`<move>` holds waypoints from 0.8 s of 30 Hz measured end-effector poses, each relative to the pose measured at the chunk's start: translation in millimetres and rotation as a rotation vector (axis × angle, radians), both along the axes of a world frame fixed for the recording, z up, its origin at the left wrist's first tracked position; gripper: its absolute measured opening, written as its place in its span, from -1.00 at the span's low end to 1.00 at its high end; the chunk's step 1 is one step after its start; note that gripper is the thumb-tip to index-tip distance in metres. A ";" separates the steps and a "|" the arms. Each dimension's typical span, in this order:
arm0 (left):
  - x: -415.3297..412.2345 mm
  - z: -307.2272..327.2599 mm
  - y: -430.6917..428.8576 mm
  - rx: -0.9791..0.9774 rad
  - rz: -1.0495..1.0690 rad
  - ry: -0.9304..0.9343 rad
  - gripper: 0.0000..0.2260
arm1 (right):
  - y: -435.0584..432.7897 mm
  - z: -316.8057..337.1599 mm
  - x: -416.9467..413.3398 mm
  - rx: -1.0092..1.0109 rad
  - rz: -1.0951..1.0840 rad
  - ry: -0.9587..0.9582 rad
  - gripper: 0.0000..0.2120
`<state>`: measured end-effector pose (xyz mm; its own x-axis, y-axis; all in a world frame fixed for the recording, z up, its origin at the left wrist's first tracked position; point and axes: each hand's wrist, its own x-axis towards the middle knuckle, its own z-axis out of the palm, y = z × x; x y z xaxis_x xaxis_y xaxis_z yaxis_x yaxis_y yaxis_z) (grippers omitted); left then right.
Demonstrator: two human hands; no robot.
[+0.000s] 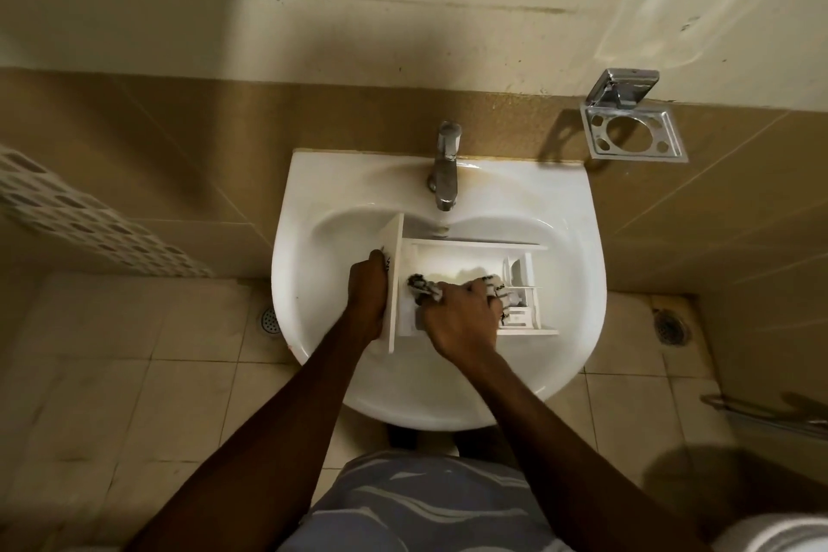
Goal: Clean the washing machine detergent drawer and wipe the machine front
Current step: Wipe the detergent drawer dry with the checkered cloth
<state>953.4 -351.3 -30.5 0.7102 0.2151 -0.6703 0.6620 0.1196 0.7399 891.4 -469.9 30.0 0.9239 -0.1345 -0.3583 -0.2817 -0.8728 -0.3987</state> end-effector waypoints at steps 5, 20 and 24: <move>-1.7 -0.8 2.1 -0.022 -0.022 -0.003 -0.70 | -58.6 -3.4 -1.1 -0.278 0.170 -0.010 -0.66; -5.5 3.7 -0.4 -0.035 -0.024 -0.005 -0.68 | -13.9 -18.1 -53.2 0.668 -0.390 -0.462 -0.72; -4.7 0.9 1.3 -0.059 -0.017 -0.011 -0.69 | -28.0 -44.8 -72.0 -0.033 0.311 -0.387 -0.53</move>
<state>948.7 -350.0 -29.6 0.7207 0.1630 -0.6738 0.6564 0.1520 0.7389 819.4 -497.9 -14.7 0.9864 0.1636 0.0186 0.1576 -0.9059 -0.3932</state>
